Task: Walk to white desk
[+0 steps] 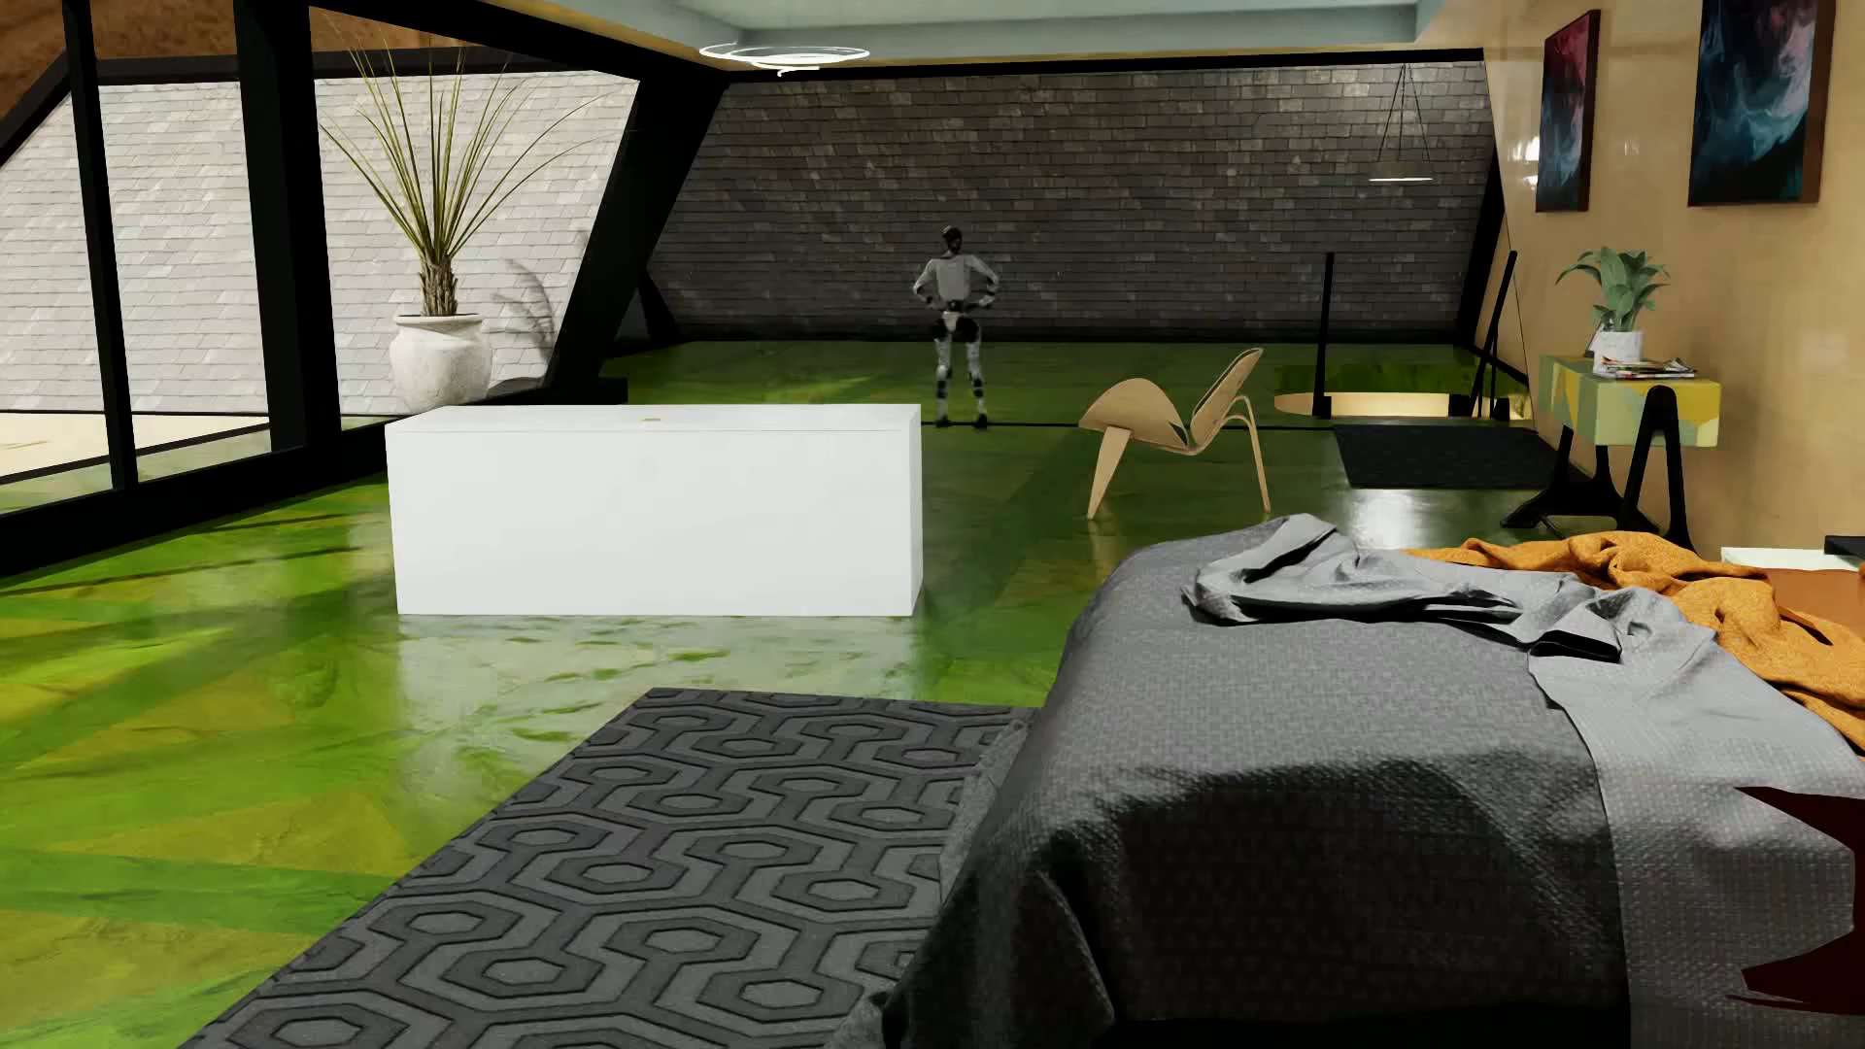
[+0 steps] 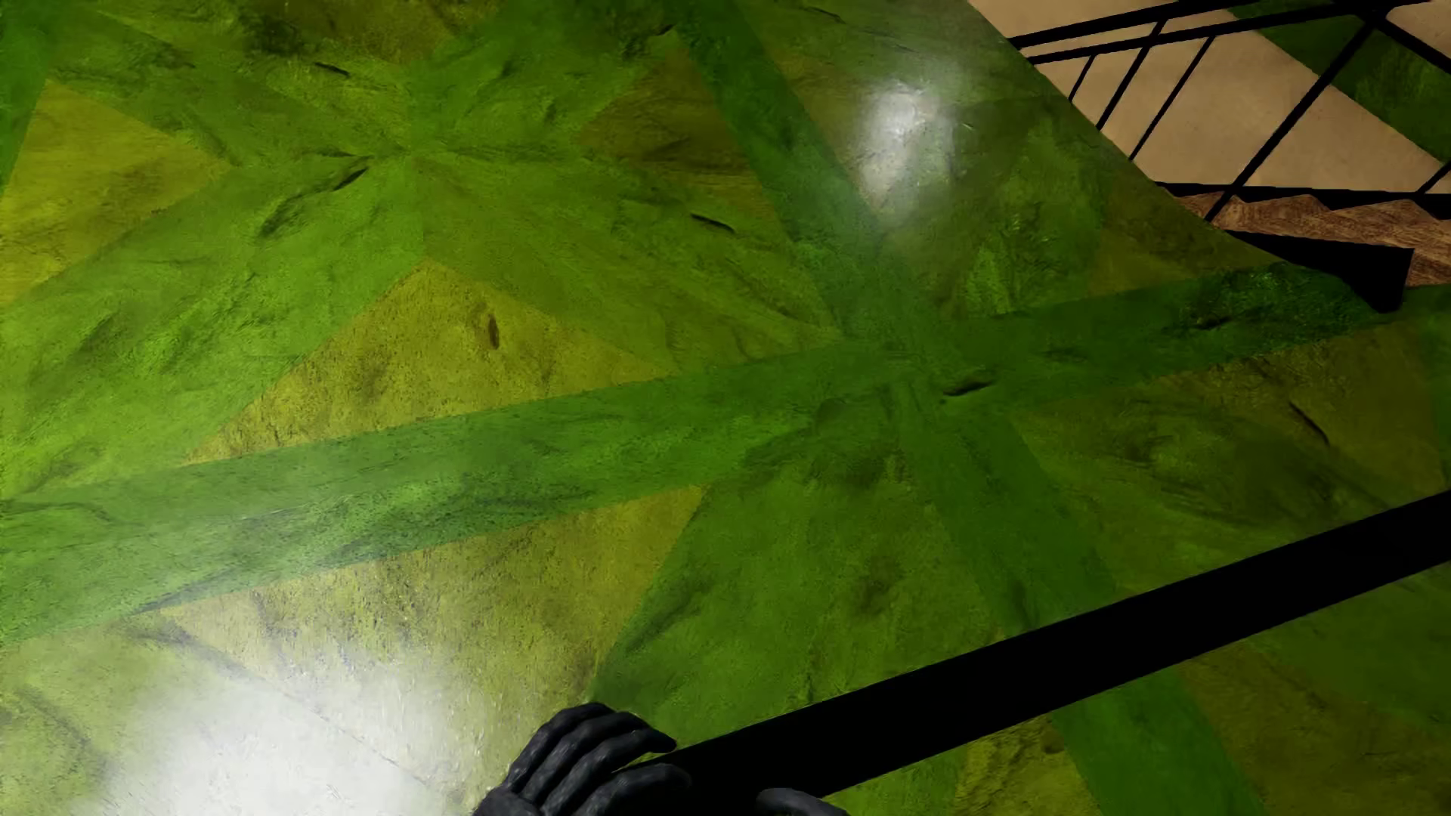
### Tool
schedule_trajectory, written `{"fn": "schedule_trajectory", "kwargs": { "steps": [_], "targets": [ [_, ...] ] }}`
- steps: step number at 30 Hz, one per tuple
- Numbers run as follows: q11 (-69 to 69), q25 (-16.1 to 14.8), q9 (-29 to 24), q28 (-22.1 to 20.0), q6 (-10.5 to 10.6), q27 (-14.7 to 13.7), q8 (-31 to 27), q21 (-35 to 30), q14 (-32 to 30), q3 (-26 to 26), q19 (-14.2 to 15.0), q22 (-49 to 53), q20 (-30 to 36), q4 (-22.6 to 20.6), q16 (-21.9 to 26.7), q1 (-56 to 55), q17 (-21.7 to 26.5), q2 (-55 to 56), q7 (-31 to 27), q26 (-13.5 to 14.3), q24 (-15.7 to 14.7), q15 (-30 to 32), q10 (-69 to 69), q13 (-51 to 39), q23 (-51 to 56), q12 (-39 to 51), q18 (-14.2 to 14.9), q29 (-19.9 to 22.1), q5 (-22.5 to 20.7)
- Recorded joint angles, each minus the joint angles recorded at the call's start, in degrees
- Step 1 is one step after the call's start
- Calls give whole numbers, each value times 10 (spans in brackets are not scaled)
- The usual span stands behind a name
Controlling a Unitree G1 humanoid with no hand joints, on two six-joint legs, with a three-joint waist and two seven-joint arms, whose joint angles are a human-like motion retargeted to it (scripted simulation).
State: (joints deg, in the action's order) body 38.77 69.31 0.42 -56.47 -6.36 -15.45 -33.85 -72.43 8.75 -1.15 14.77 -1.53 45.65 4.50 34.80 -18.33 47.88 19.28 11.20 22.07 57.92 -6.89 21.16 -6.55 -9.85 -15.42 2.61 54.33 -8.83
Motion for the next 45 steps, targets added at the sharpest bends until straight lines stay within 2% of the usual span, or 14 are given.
{"fn": "schedule_trajectory", "kwargs": {
  "steps": [4, 13, 16, 18, 20, 22, 28, 32, 33, 34, 36, 41, 43, 45],
  "targets": [
    [-110, 9, 11, 0, -3, -24, 106, 10, -23, 3, -98, 0, -16, -19, 7, 14, -29, -53, -43, 1, -12, -38, -36, -4, -17, 2, 17, -14, 62],
    [-189, -14, 4, 0, 32, -37, 288, 26, -84, 12, -145, -25, 17, -38, 49, -68, -52, -65, -211, 2, 22, -46, -27, 4, -15, 17, 81, -23, 73],
    [-200, 20, -18, 0, 61, -42, 378, 45, -120, 21, -155, -36, 37, -32, 63, -118, -61, -37, -276, -9, 27, -30, -45, 13, -7, 22, 109, 11, 59],
    [-202, 20, -32, 0, 81, -52, 435, 40, -92, 30, -161, -35, 28, 35, 60, -151, -61, -8, -124, -13, 29, -14, -68, 14, -6, 11, 37, 18, 63],
    [-206, 15, -38, 0, 96, -49, 487, 24, -46, 37, -165, -31, 19, 113, 60, -145, -57, 15, 118, -10, 41, -1, -78, 15, -3, 11, 45, 18, 78],
    [-199, 19, -42, 0, 100, -48, 529, 19, -61, 35, -167, -27, 12, 165, 74, -123, -56, 28, 253, -10, 60, 2, -24, 14, -7, -1, 28, 16, 102],
    [-173, 0, -40, 11, 100, -40, 641, 16, 14, 17, -167, 14, 21, 207, 126, -30, -61, 8, 195, -27, 4, 1, 173, 20, -18, -57, 14, 4, 172],
    [-190, -25, -14, 0, 107, -48, 745, 30, 41, 27, -163, -20, 23, 300, 78, 123, -52, -29, 443, -24, -33, 20, 136, 16, -4, -22, -65, -15, 203],
    [-196, -23, -8, 2, 109, -49, 776, 37, 25, 31, -161, -26, 29, 305, 75, 154, -52, -42, 502, -21, -47, 27, 110, 10, -1, -18, -55, -21, 211],
    [-202, -19, -4, -11, 111, -52, 804, 45, 4, 32, -157, -33, 38, 296, 73, 165, -53, -56, 512, -21, -63, 36, 80, 7, 3, -13, 20, -26, 219],
    [-217, -10, 1, 0, 108, -59, 847, 51, 1, 27, -146, -33, 45, 253, 58, 153, -52, -88, 451, -29, -81, 57, 36, 0, 1, -1, 55, -20, 247],
    [-195, -55, 16, 10, 69, -50, 898, -5, 7, 3, -109, -29, 18, 98, 49, 159, -44, -127, 393, -22, -57, 105, -43, -8, -31, 2, 17, -14, 385],
    [-156, -62, 18, 10, 48, -35, 911, 2, 23, -9, -119, -21, 10, 41, 41, 150, -38, -137, 361, -12, -56, 92, -43, 1, -32, 1, -4, -11, 458],
    [-90, -45, 14, 6, 28, -15, 766, 23, 43, -1, -127, -14, 20, -9, 39, 134, -40, -82, 305, -10, -62, 27, -25, 17, -35, 1, -24, 6, 499]
  ]
}}
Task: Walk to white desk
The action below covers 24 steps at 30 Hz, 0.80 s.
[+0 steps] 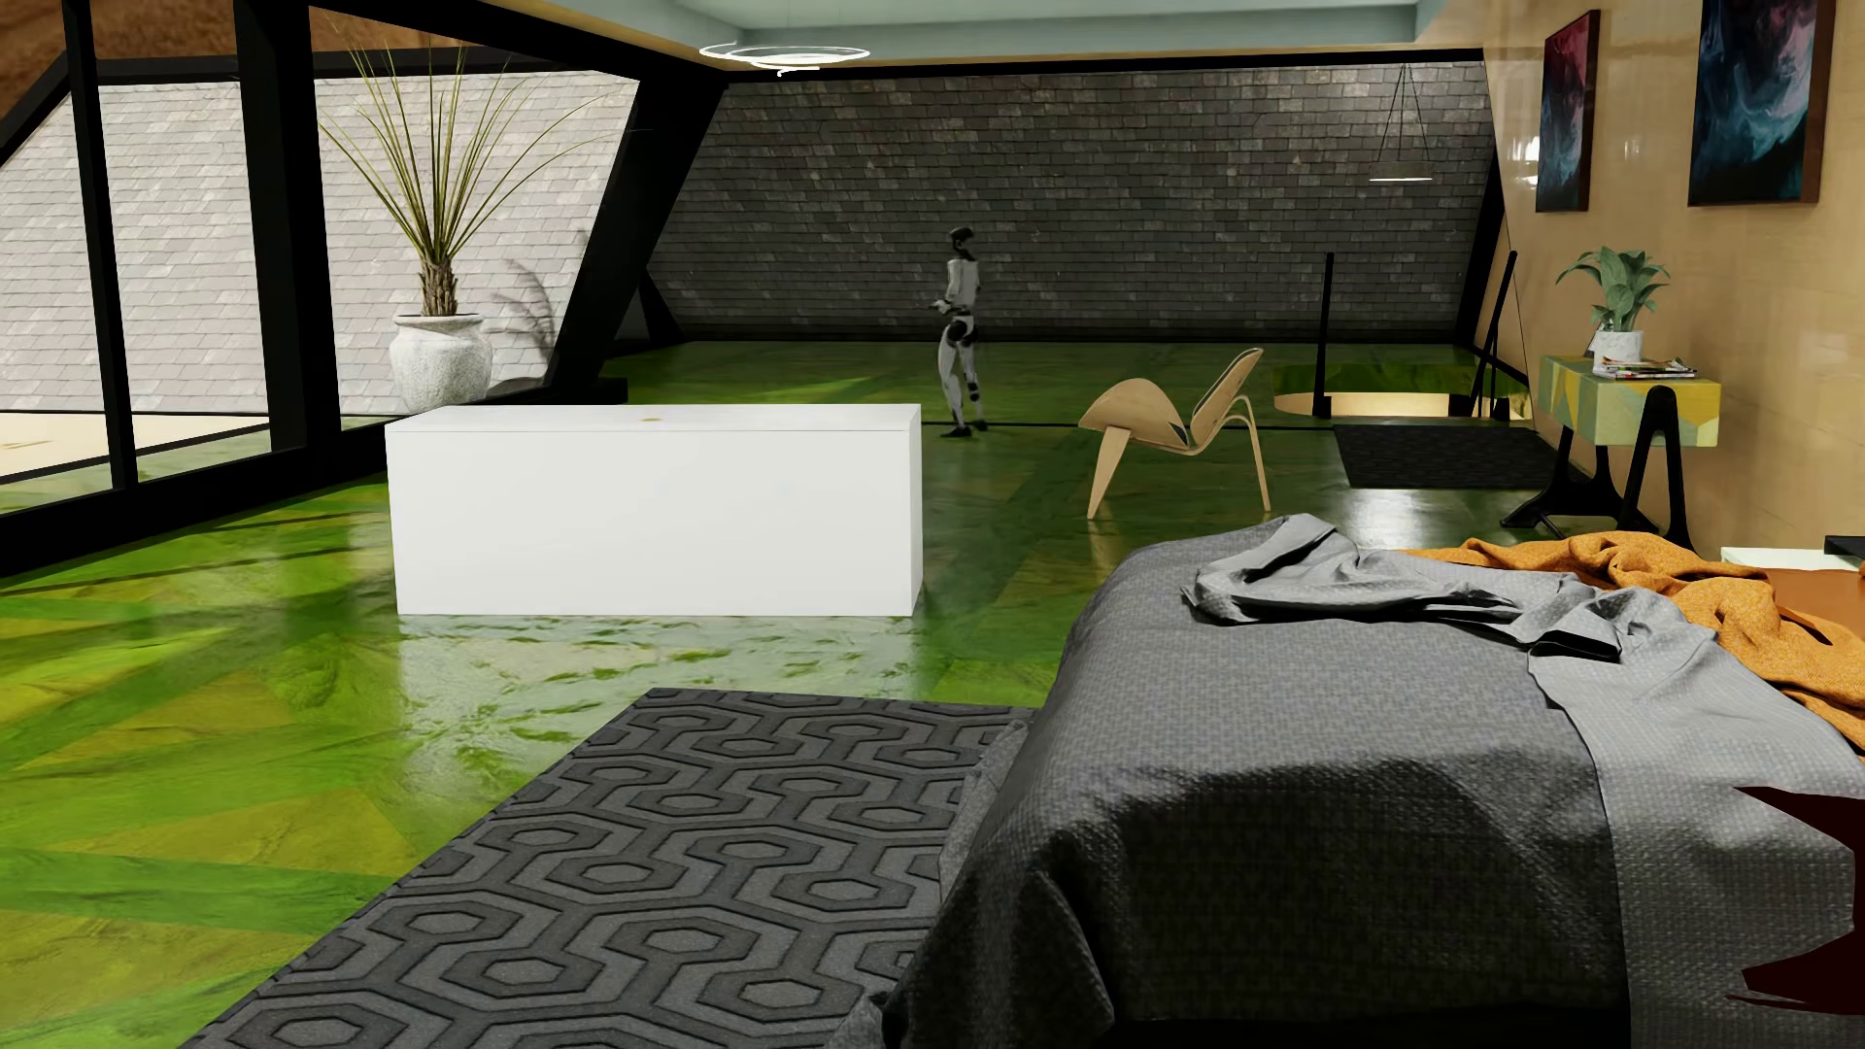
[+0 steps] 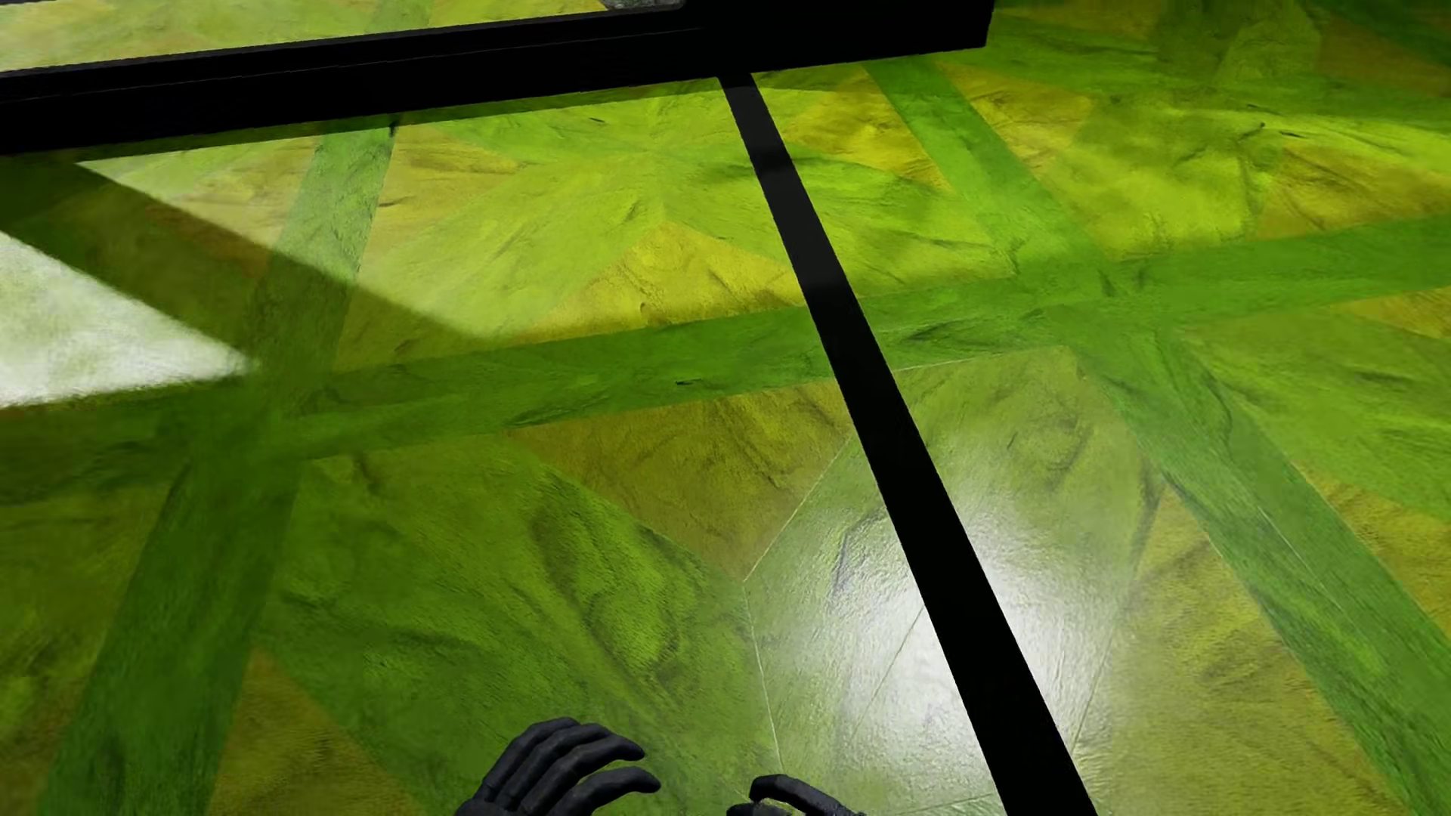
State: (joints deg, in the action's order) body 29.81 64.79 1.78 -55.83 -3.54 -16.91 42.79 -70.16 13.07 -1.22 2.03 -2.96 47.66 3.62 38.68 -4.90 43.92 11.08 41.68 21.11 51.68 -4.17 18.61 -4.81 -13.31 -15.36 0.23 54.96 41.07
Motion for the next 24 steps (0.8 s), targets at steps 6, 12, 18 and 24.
{"fn": "schedule_trajectory", "kwargs": {
  "steps": [6, 12, 18, 24],
  "targets": [
    [111, 71, -15, -6, -34, 6, -382, 108, 24, 12, -1, 11, 45, -83, 16, -26, 0, 131, -187, -16, -6, -64, 28, 78, 10, 7, -40, 5, -193],
    [45, 92, -35, -6, -51, -34, -452, 112, 21, 6, -6, 27, 35, -176, 8, -16, 19, 199, -387, -20, 8, -11, 28, 74, 30, -2, -64, -22, -356],
    [-167, 71, -43, -6, -52, -37, -458, 7, 13, -5, 70, 33, -2, -243, -9, 35, 32, 212, -574, -15, 28, 78, 19, -2, 36, -29, -72, -29, -449],
    [-142, 64, -34, -6, -20, -40, -548, 11, -18, -6, -11, -13, -23, -257, -8, 118, 7, 160, -701, -5, 8, 147, 54, -14, 36, -29, -53, -32, -467]
  ]
}}
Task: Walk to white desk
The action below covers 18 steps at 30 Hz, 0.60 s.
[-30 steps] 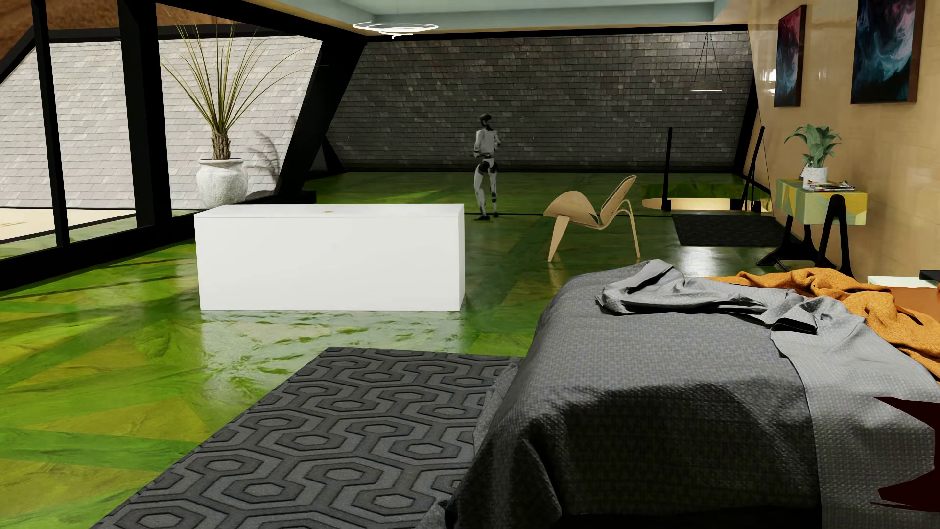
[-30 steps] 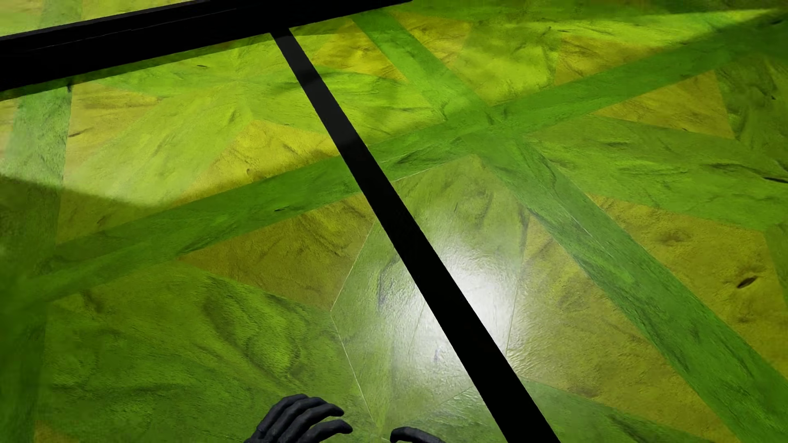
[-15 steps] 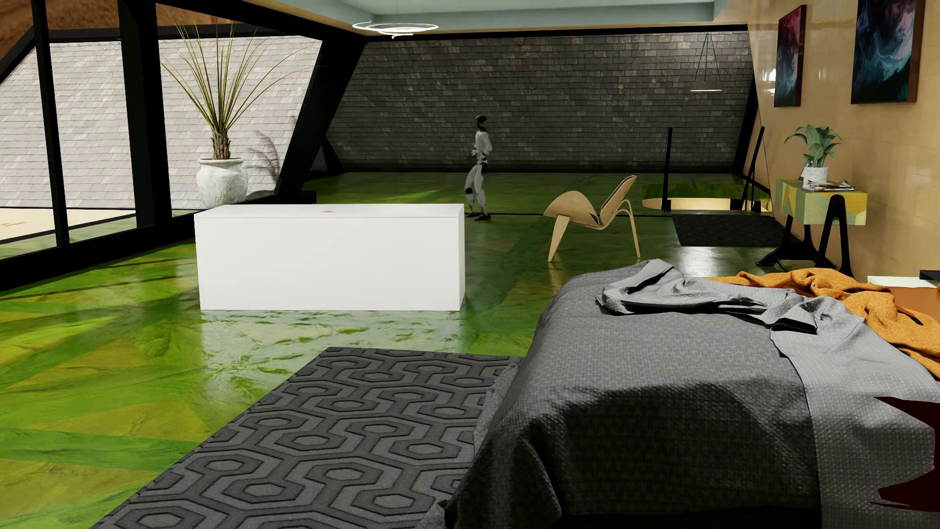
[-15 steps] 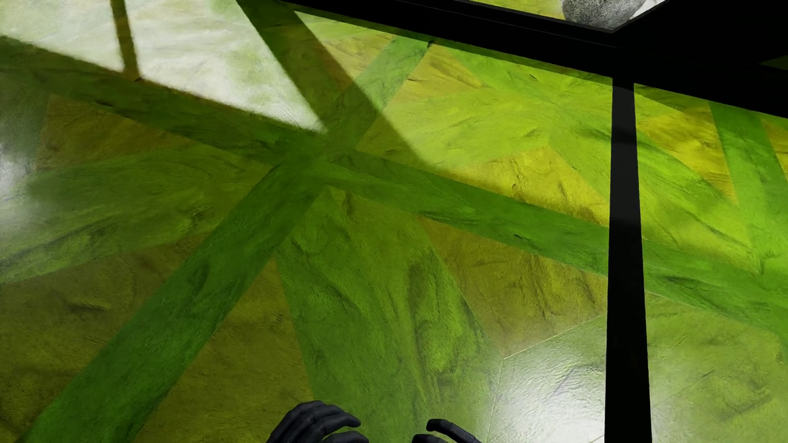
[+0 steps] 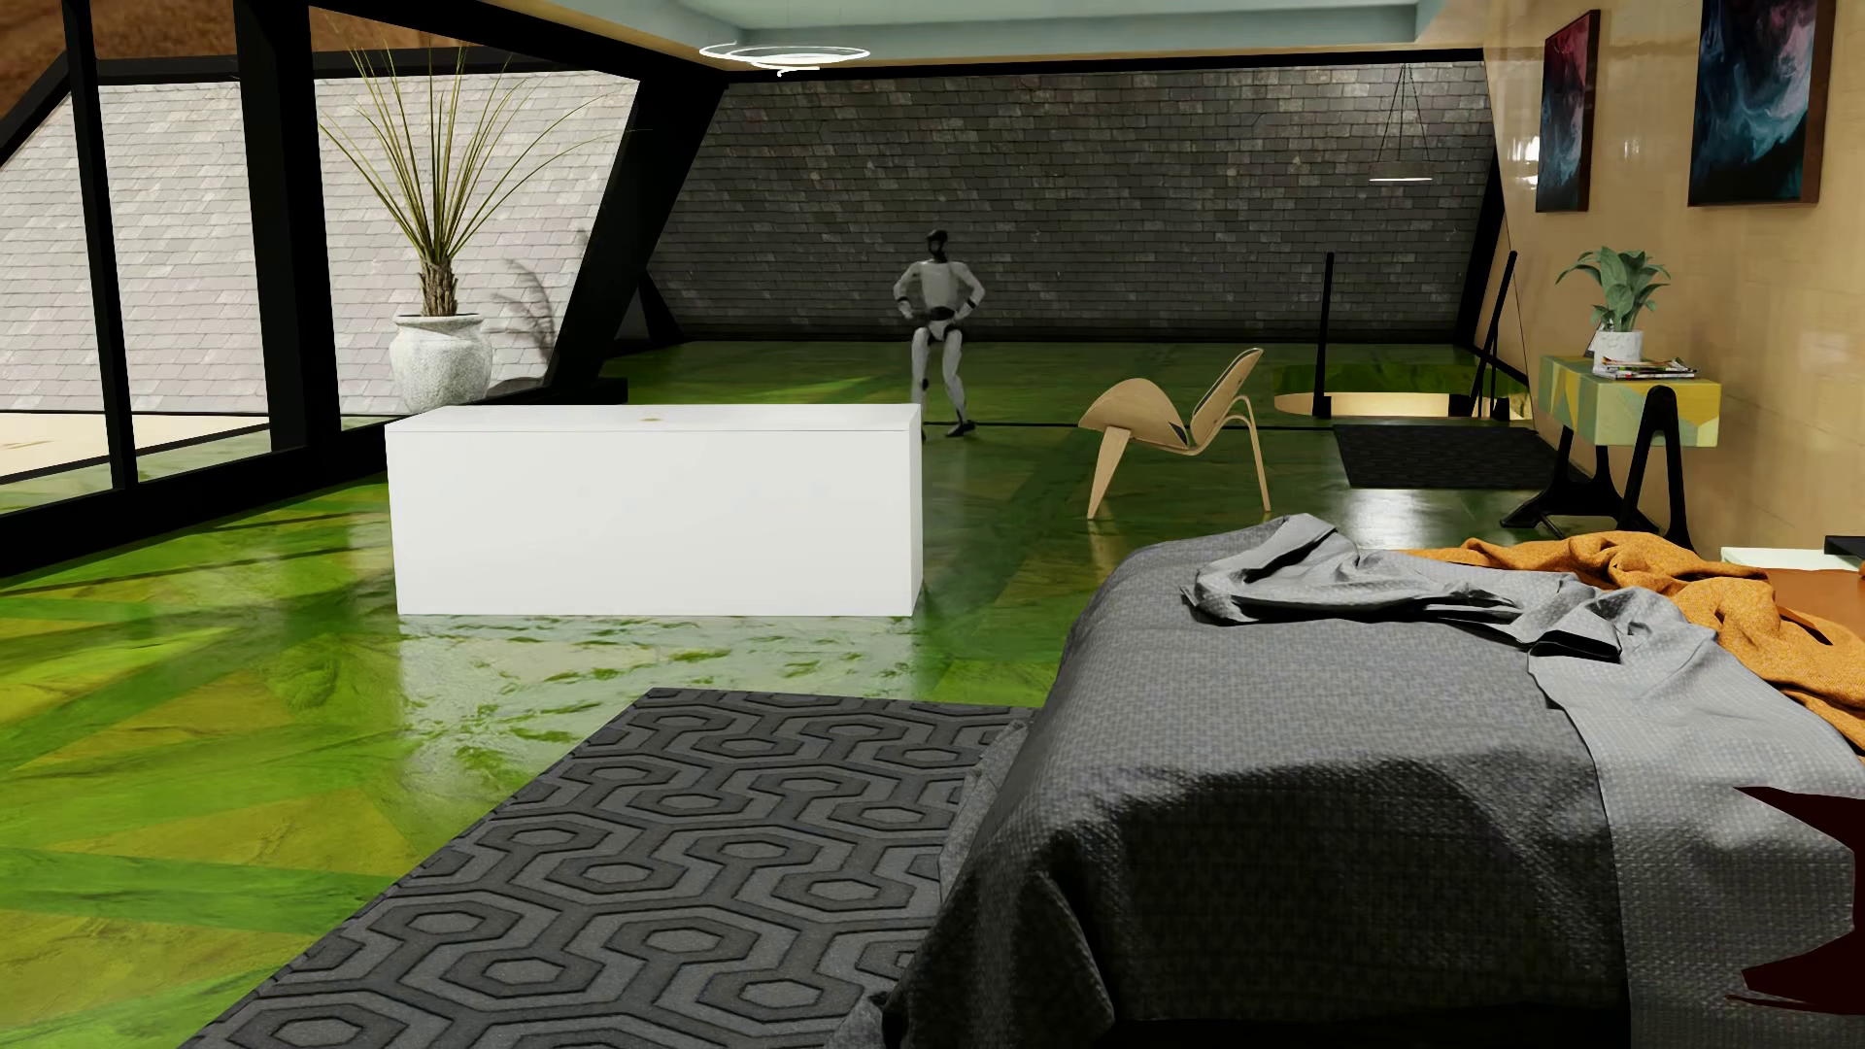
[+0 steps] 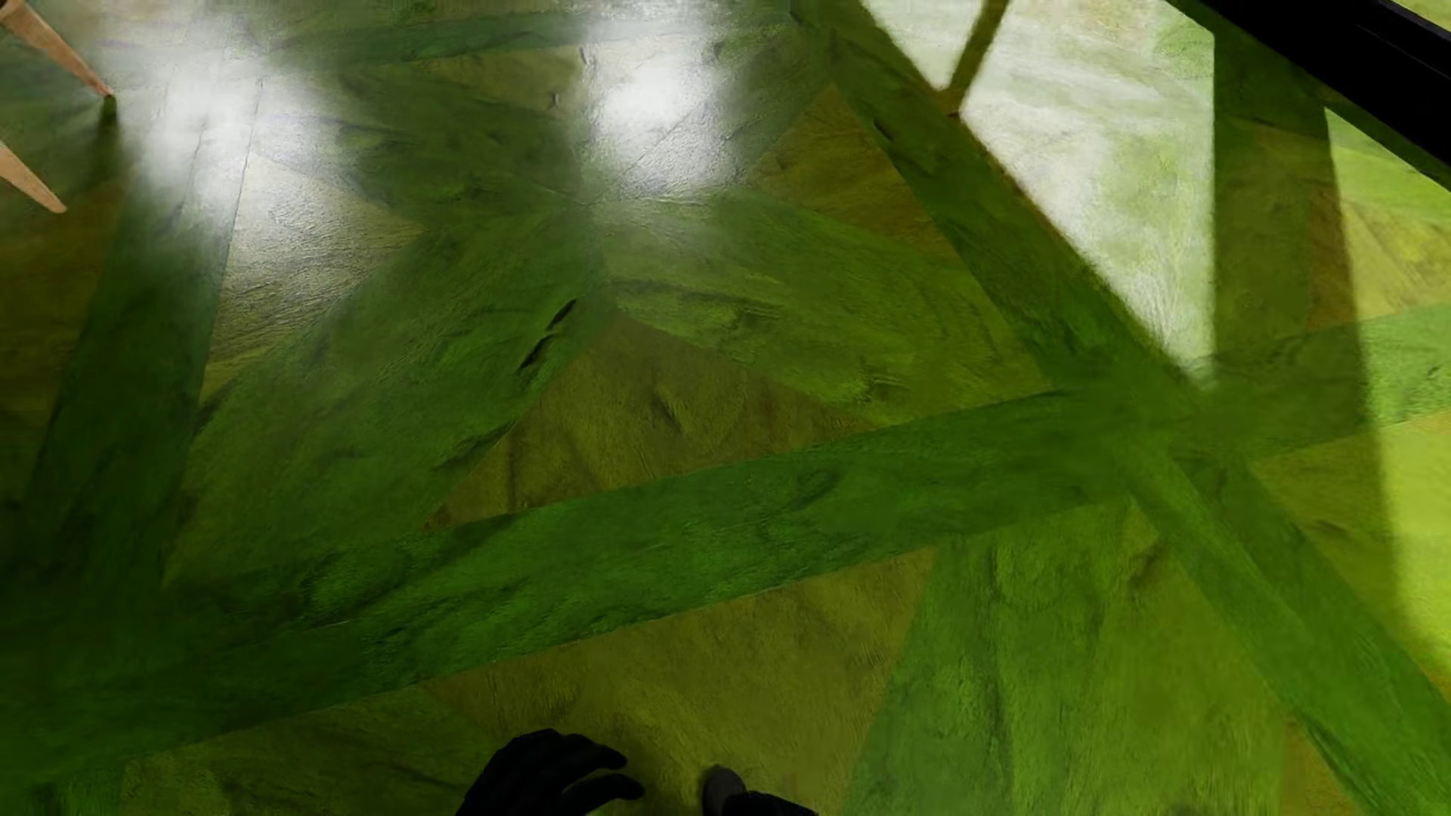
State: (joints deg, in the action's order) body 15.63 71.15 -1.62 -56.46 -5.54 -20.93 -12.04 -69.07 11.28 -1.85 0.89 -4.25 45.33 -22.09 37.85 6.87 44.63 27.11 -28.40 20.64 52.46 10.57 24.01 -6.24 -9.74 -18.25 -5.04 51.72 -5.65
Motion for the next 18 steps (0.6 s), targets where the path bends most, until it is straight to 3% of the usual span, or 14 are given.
{"fn": "schedule_trajectory", "kwargs": {
  "steps": [1, 3, 4, 5, 6, 8, 10, 12, 14, 16, 18],
  "targets": [
    [11, 7, 3, 0, 12, -7, 23, 6, -28, 2, -6, -22, -11, 5, -7, 0, -4, -13, -2, 3, 5, -24, 29, 1, 1, 1, 27, 3, 4],
    [35, -10, 6, 1, 34, -9, 73, -2, -101, 13, -21, -43, -15, 16, 6, -29, -5, -34, 26, 6, 24, -71, 129, -5, 4, -7, 188, -8, 7],
    [52, -17, 6, 3, 43, -9, 105, -3, -148, 27, -27, -48, -8, 18, 24, -65, -11, -42, 100, 12, 28, -96, 214, -7, 4, -6, 192, -15, 13],
    [67, -20, 5, 3, 51, -9, 141, 1, -221, 44, -32, -50, 8, 47, 44, -121, -16, -49, 180, 18, 23, -120, 304, -10, 6, 2, 192, -18, 19],
    [74, -16, 5, 1, 62, -11, 173, 7, -266, 57, -36, -48, 27, 89, 57, -173, -20, -59, 216, 20, 11, -139, 375, -12, 9, 15, 192, -15, 21],
    [88, -11, 3, 0, 84, -19, 214, 13, -175, 67, -41, -30, 43, 191, 59, -260, -26, -80, 253, 13, -9, -175, 463, -18, 6, 32, 193, -5, 13],
    [102, -34, 1, 0, 101, -29, 227, 5, -105, 60, -43, -14, 44, 234, 68, -322, -25, -103, 252, 1, 2, -211, 474, -13, -8, 31, 186, -13, 0],
    [109, -60, -1, 0, 108, -28, 229, -2, -40, 50, -42, 3, 34, 244, 74, -376, -22, -126, 244, -9, 19, -240, 421, -5, -14, 21, 176, -25, -6],
    [101, -68, -4, 0, 108, -21, 219, -14, -19, 38, -39, 18, 10, 283, 58, -418, -17, -154, 274, -18, 30, -258, 317, -5, -9, 5, 116, -22, -7],
    [83, -62, -5, 0, 104, -23, 202, -15, -41, 28, -34, 15, -20, 314, 29, -432, -13, -182, 323, -16, 41, -269, 164, 0, -6, -8, 63, -19, -8],
    [58, -65, -3, 0, 95, -22, 181, -17, -80, 21, -29, 8, -42, 295, 9, -419, -11, -214, 304, -9, 52, -272, -18, 3, -5, -20, 93, -18, -4]
  ]
}}
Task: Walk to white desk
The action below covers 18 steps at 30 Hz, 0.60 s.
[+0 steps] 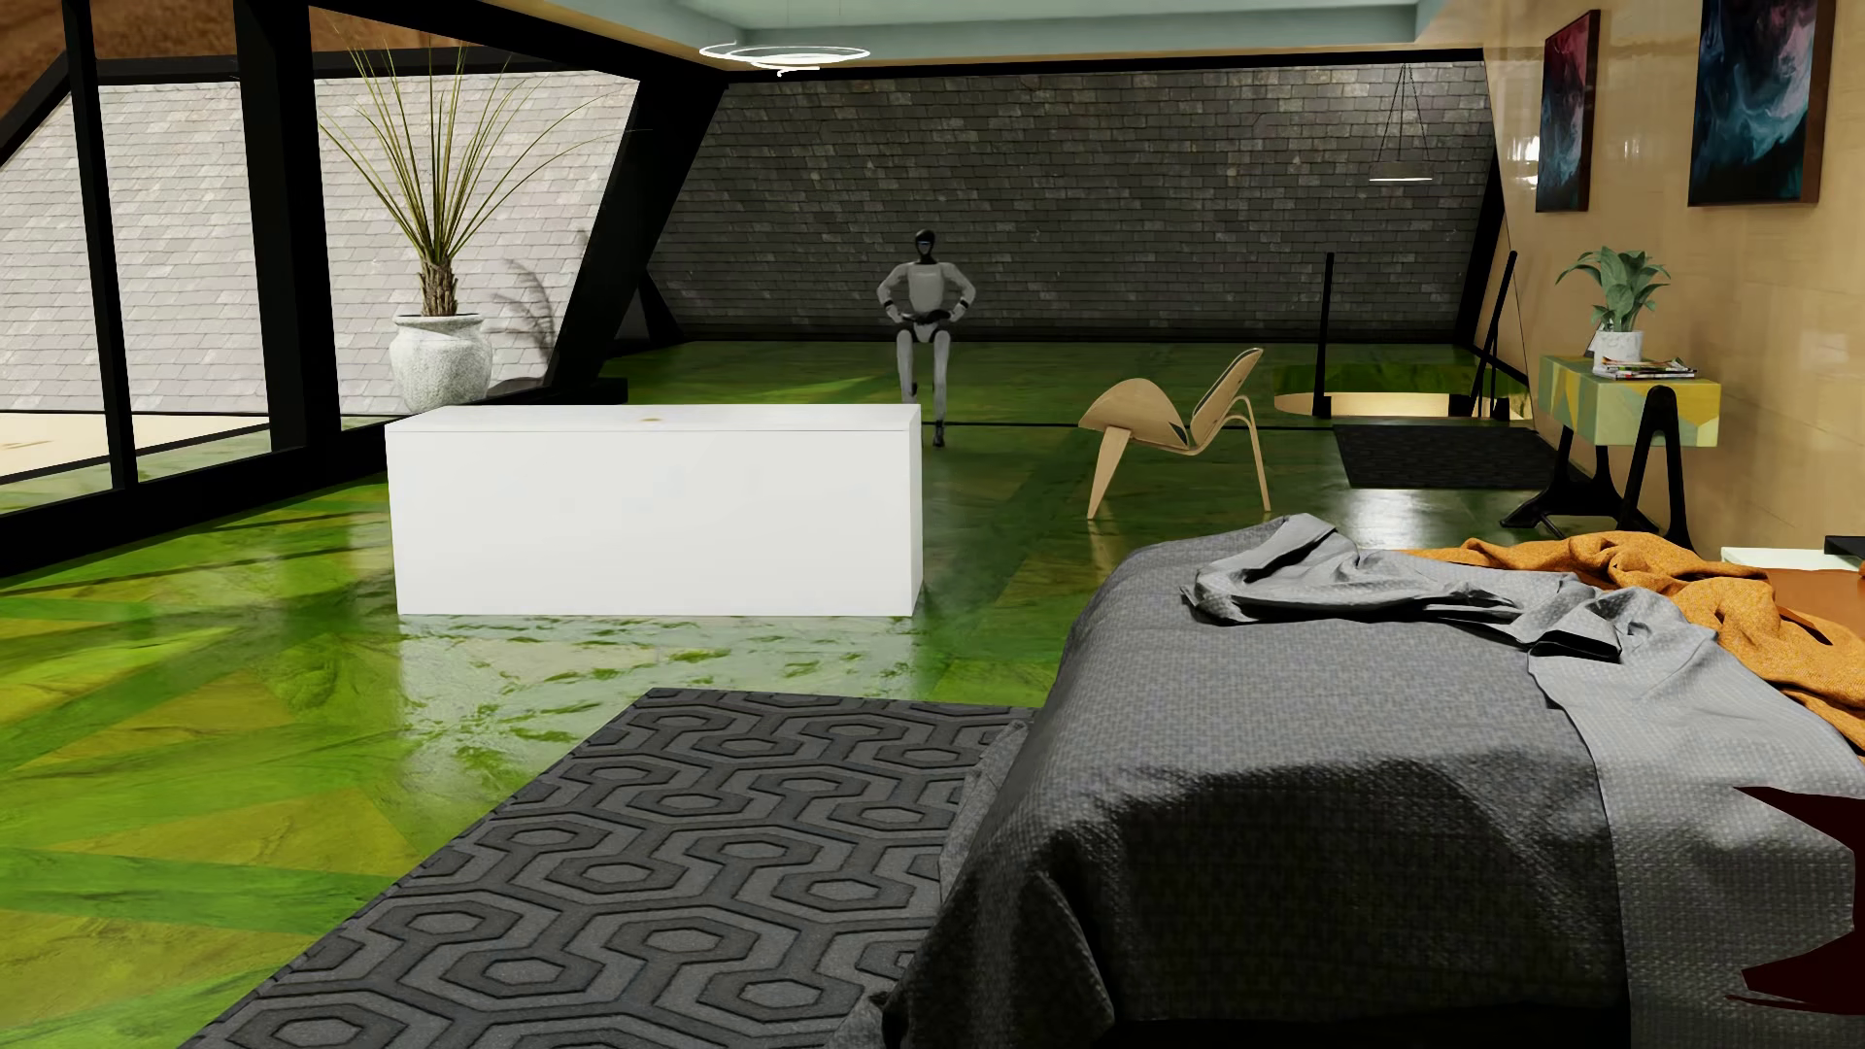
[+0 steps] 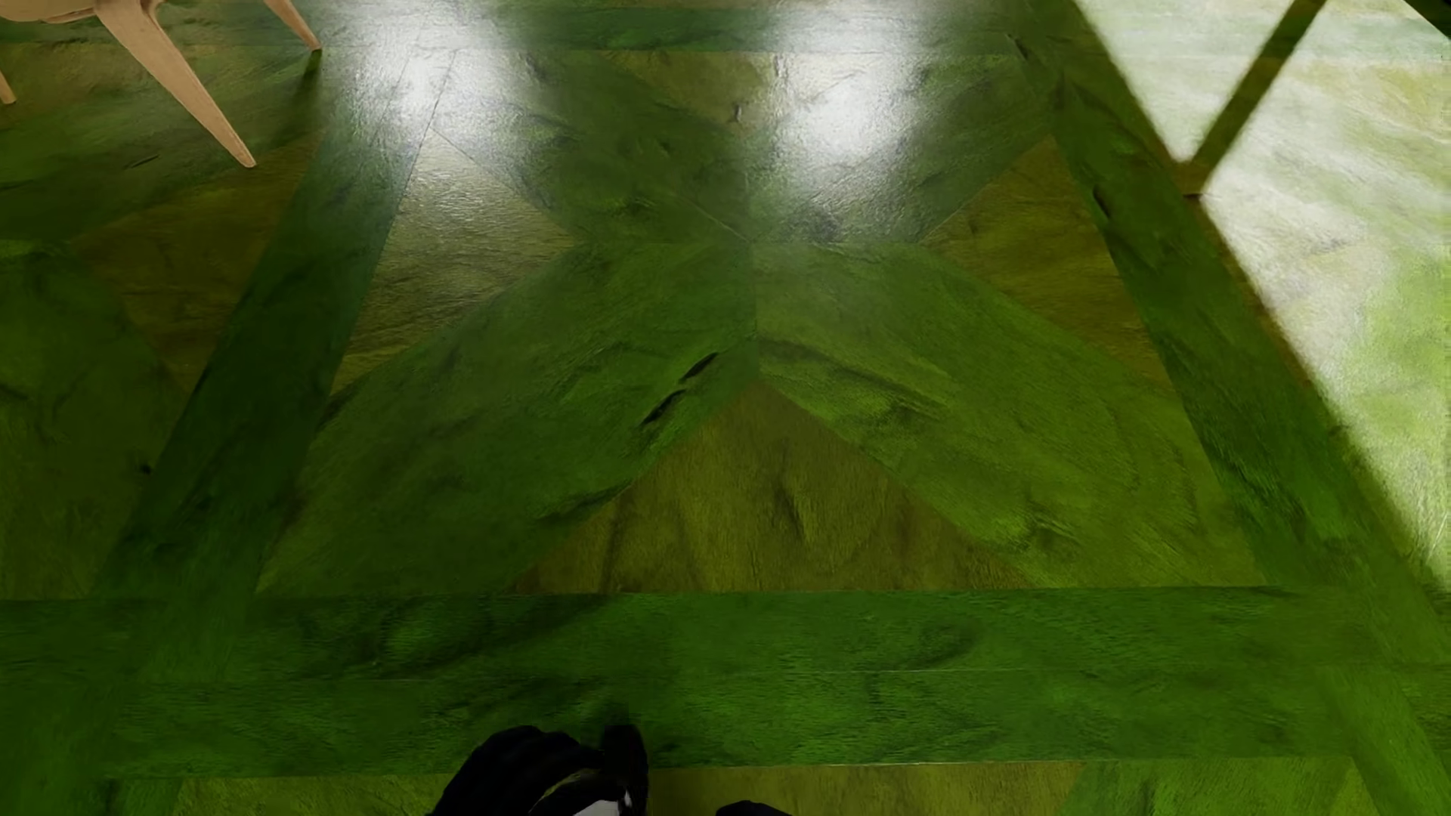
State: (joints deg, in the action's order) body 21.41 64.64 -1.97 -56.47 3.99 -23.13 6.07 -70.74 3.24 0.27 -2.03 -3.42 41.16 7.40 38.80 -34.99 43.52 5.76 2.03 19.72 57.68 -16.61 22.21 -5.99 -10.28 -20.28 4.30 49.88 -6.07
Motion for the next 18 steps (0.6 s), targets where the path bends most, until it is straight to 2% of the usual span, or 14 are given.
{"fn": "schedule_trajectory", "kwargs": {
  "steps": [1, 2, 3, 5, 7, 9, 11, 12, 13, 14, 16, 18],
  "targets": [
    [-13, -6, 2, 0, -5, 4, -10, 1, -26, -2, 3, -4, -5, -14, -6, 13, 1, -18, -23, 4, 7, 0, -66, 4, 1, -1, 3, -1, 4],
    [-20, -12, 4, 0, -10, 9, -21, 4, -67, -2, 7, -6, -8, -20, -10, 25, 2, -37, -27, 11, 15, -4, -78, 11, 3, 3, 16, -3, 9],
    [-17, -18, 6, 1, -14, 13, -30, 12, -102, -2, 14, 0, -11, -20, -14, 33, 3, -53, -16, 19, 22, -1, -59, 19, 6, 10, 17, -6, 15],
    [2, -11, 9, 0, -26, 17, -40, 42, -73, -5, 16, 15, -6, -29, -19, 41, 5, -78, 1, 31, 22, 24, -4, 42, 11, 24, -13, -18, 33],
    [37, 1, 13, 0, -39, 6, -51, 63, -40, -7, 12, 11, 2, -41, -15, 75, 9, -82, 25, 26, 17, 89, 1, 58, 13, 24, -23, -39, 56],
    [113, -28, 16, 0, -52, -9, -57, 64, -14, -10, 24, 0, 3, -53, -18, 116, 19, -57, 54, 24, 19, 169, -15, 63, 13, 22, -32, -55, 86],
    [258, -37, 15, 0, -66, -1, -52, 61, 20, -14, 71, -8, 7, -70, -27, 142, 37, 10, 83, 27, 18, 248, -7, 58, 24, 25, -39, -55, 131],
    [339, -29, 13, 0, -75, 6, -52, 60, 39, -15, 71, -7, 8, -81, -31, 152, 45, 51, 96, 30, 16, 283, 4, 54, 31, 23, -43, -52, 159],
    [409, -22, 10, 0, -84, 5, -54, 61, 58, -13, 66, -3, 17, -93, -38, 160, 47, 91, 107, 24, 5, 279, 18, 48, 29, 31, -47, -45, 184],
    [463, -14, 8, 0, -92, 7, -69, 66, 77, -11, 70, 3, 15, -105, -42, 169, 49, 130, 114, 26, -1, 244, 31, 48, 32, 26, -50, -37, 184],
    [497, -3, 4, 0, -100, 14, -88, 73, 110, -8, 76, 3, 16, -118, -45, 200, 52, 190, 123, 24, -1, 198, 42, 52, 37, 16, -54, -20, 158],
    [454, -1, 1, 0, -102, 23, -81, 75, 138, -7, 68, -8, 24, -123, -37, 237, 53, 239, 130, 20, 1, 132, 42, 57, 37, 9, -55, -27, 143]
  ]
}}
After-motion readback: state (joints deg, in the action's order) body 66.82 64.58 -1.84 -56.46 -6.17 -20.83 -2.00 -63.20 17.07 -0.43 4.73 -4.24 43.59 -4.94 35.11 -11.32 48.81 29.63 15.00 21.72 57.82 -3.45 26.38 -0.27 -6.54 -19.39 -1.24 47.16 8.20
